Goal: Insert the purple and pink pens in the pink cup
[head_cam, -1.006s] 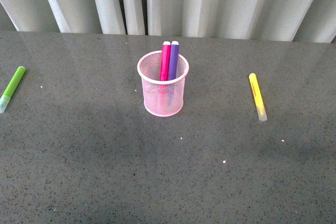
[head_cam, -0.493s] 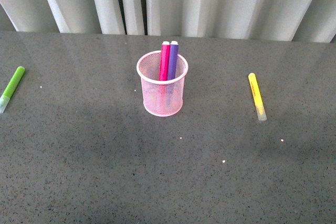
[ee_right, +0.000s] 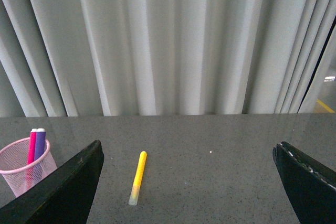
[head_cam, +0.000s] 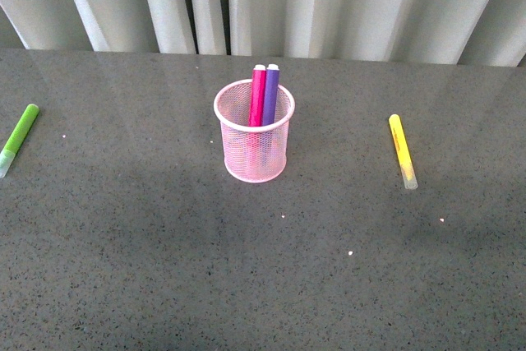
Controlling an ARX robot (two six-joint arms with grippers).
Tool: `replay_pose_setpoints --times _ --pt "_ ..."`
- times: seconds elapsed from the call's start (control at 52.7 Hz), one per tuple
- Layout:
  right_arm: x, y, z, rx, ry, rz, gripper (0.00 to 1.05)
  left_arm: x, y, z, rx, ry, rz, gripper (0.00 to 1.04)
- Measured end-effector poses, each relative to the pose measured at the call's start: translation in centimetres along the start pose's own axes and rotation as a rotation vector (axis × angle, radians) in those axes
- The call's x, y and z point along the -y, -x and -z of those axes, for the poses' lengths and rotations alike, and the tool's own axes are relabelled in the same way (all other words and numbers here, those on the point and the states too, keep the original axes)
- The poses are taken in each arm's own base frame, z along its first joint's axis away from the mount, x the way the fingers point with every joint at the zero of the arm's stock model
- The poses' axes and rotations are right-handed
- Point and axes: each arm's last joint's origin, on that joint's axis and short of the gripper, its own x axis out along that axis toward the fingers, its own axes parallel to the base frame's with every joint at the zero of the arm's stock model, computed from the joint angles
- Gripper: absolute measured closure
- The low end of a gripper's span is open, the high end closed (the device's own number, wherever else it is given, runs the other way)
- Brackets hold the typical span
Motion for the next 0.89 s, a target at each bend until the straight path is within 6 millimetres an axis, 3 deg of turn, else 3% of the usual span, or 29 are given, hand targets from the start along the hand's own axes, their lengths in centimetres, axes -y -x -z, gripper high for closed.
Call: replay_pose_setpoints --times 0.892 --pt "0.00 0.00 0.00 0.000 0.000 0.000 0.07 0.00 0.00 0.00 0.000 0.000 0.000 0.07"
